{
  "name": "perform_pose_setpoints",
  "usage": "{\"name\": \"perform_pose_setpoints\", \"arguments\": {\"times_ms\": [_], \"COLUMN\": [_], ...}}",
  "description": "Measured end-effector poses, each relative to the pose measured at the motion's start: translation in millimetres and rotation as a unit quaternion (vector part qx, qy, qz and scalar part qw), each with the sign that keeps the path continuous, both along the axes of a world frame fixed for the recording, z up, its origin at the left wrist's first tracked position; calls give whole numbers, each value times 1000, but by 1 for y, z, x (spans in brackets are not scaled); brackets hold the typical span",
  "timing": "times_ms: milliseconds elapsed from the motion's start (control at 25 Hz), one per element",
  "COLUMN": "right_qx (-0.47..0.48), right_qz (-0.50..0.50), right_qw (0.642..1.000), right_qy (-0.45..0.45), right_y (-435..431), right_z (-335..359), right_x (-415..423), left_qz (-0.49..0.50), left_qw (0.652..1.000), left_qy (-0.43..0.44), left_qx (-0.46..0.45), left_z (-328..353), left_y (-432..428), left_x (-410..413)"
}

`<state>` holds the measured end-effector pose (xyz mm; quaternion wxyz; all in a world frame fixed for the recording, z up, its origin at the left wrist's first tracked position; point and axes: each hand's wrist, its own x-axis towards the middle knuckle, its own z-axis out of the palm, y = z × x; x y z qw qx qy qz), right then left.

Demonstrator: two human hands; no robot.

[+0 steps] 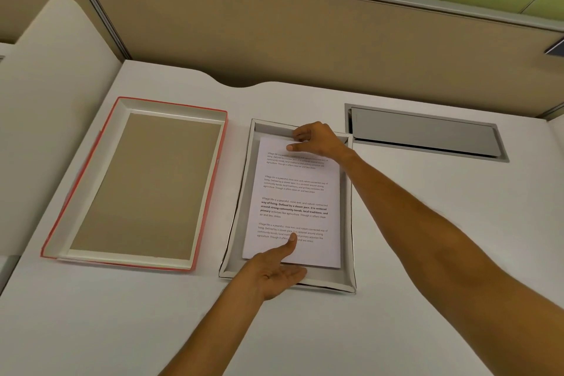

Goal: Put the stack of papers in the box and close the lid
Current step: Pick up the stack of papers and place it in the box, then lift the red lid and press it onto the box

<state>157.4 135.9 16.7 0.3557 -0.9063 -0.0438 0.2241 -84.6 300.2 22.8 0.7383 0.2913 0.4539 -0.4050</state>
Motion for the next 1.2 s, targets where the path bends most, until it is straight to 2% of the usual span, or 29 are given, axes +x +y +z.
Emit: {"name": "perform_pose_setpoints", "arguments": {"times_ms": [120,200,240,320,360,440,520,600,720,960,1200], "right_qx": [44,82,105,149,168,212,236,228,216,127,100], "right_qz": [-25,-49,-64,-105,-130,-183,-215,-230,-240,-236,-199], "right_qw": [999,995,992,982,975,958,946,945,946,963,974], "right_qy": [-17,-31,-35,-52,-63,-67,-52,-40,-32,-16,27], "right_y": [3,12,20,44,59,91,121,146,176,206,211], "right_z": [12,21,26,33,35,36,33,26,10,-21,-34], "right_x": [-4,-11,-16,-27,-34,-50,-66,-80,-98,-117,-120], "left_qz": [-21,15,45,70,48,-22,-69,-107,-158,-235,-256], "left_qw": [998,988,970,897,845,731,641,590,568,583,546], "left_qy": [-54,-142,-203,-321,-354,-364,-356,-340,-318,-276,-268], "left_qx": [0,65,124,295,398,576,676,724,743,727,752], "left_z": [16,22,25,30,33,33,23,12,-3,-21,-41], "left_y": [38,82,108,161,186,229,267,298,330,345,356], "left_x": [10,28,39,61,72,89,102,111,117,117,112]}}
